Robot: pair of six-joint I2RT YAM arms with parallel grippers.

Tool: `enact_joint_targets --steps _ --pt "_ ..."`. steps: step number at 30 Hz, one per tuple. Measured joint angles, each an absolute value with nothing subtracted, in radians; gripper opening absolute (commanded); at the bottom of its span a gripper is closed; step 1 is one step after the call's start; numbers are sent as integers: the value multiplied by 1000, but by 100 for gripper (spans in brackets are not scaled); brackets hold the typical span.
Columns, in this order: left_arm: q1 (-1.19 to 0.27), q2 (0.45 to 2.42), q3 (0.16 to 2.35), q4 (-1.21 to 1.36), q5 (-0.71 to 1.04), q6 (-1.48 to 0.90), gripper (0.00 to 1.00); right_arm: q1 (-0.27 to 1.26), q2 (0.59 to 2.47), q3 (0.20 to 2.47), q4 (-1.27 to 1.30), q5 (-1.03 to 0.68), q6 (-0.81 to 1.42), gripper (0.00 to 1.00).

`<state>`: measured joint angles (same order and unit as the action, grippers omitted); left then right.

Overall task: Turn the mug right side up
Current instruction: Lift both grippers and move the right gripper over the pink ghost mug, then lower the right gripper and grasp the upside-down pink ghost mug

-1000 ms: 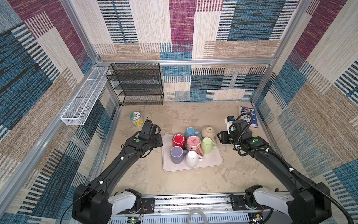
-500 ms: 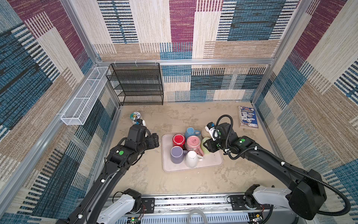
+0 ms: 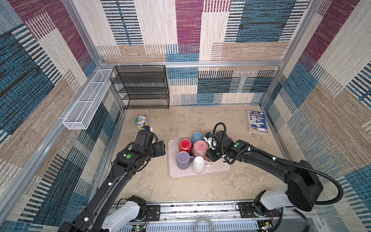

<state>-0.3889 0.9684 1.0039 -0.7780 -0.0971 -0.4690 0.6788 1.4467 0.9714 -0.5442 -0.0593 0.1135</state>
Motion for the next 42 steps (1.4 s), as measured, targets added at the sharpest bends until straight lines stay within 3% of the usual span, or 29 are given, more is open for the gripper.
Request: enact_joint_targets --steps 18,23,28,31,42 --pt "-389 942 1004 -782 -61 -468 83 720 1614 1024 -540 -15 78 38" --pt "-389 941 1000 -783 -49 -468 82 727 1632 1029 -544 3 77 29" --pt "-389 941 999 -783 -49 -468 82 733 1631 1037 -548 14 63 10" --pt "-389 941 999 -783 -49 -468 82 731 1629 1039 -549 20 62 4" --pt "-389 935 991 -783 -49 -469 82 733 1576 1047 -583 19 65 0"
